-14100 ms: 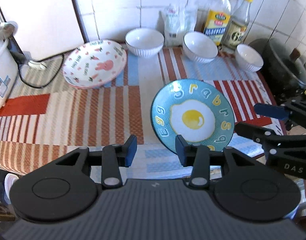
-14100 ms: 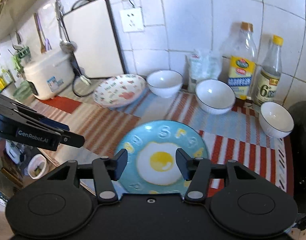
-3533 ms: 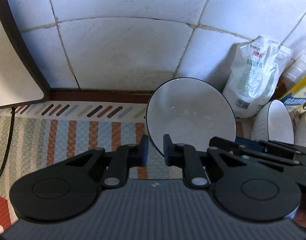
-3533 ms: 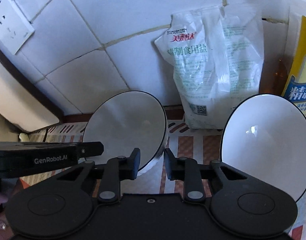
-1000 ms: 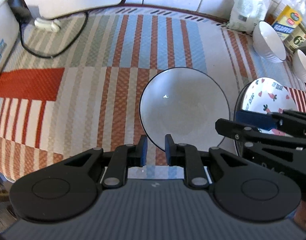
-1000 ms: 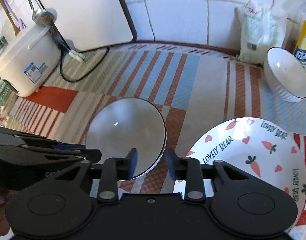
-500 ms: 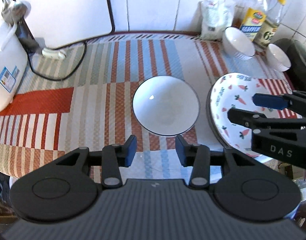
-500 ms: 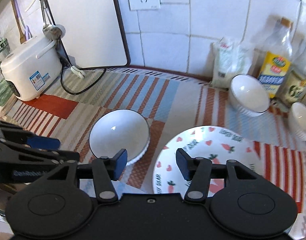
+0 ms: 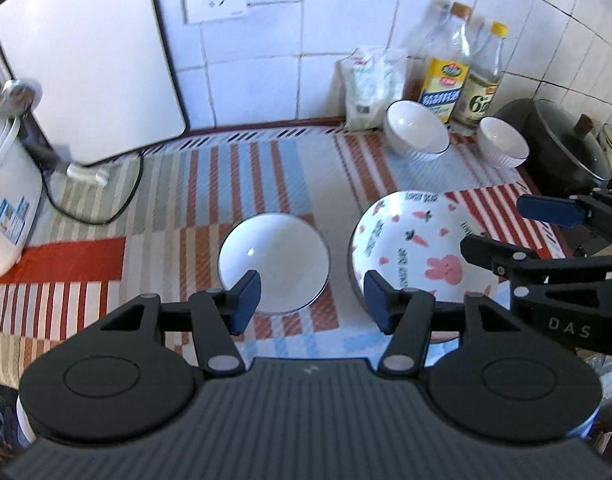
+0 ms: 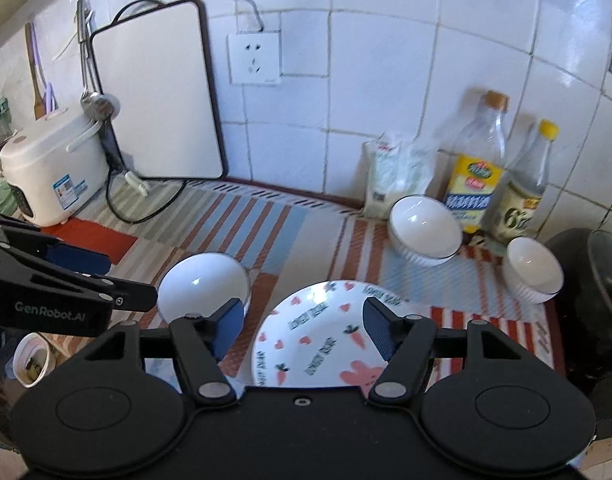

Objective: Organize plates and bowls
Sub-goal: 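Lower both white bowls onto the cloth and open both grippers, then move both grippers to the remaining white bowls and close on their rims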

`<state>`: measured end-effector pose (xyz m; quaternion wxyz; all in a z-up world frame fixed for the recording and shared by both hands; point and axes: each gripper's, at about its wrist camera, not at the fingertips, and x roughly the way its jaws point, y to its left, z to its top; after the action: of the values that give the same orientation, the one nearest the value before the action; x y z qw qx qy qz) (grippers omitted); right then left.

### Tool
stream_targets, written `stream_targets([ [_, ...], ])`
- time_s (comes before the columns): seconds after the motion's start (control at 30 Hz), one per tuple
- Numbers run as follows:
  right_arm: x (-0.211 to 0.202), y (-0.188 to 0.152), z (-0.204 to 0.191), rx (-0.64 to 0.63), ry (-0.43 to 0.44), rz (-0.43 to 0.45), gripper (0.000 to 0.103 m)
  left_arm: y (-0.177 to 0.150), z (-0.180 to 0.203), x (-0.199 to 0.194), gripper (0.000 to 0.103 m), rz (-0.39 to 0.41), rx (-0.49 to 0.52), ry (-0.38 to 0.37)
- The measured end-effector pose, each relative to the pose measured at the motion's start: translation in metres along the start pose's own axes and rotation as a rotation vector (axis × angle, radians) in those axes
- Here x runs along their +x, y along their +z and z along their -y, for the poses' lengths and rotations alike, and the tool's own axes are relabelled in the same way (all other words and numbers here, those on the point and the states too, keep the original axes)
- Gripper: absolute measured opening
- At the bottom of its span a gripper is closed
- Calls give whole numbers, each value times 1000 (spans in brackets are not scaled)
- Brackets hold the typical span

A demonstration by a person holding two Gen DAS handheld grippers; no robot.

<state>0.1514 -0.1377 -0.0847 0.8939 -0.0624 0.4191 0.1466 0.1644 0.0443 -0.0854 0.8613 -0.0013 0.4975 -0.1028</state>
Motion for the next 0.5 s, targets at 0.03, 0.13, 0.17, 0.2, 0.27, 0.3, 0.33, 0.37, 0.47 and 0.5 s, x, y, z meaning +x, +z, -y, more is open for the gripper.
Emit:
stream_targets([
  [0.03,-1,1,4,1,-5,6,71,4,3,0,58,5,7,-2],
  [0.13,-1,4,17,0,-15,20,71,16,13,3,62,19,19,-1],
  [0.17,0,6,21,0,-17,22,71,19,16,4,62,24,21,-1],
  [0.2,1,7,26,1,-17,24,71,23,19,6,63,29,19,1],
  [0.27,3,11,37,8,-13,31,71,33,26,10,63,32,9,8],
  [0.3,4,14,44,12,-14,31,71,37,28,12,65,37,10,4],
  [0.33,4,16,51,12,-12,36,71,42,32,14,66,40,12,2],
  [0.37,5,18,57,10,-11,41,71,47,35,16,66,45,13,5],
  [0.47,7,25,75,13,-3,53,71,61,43,24,67,54,-3,9],
  [0.5,9,27,82,15,3,54,71,64,46,26,68,56,-8,7],
])
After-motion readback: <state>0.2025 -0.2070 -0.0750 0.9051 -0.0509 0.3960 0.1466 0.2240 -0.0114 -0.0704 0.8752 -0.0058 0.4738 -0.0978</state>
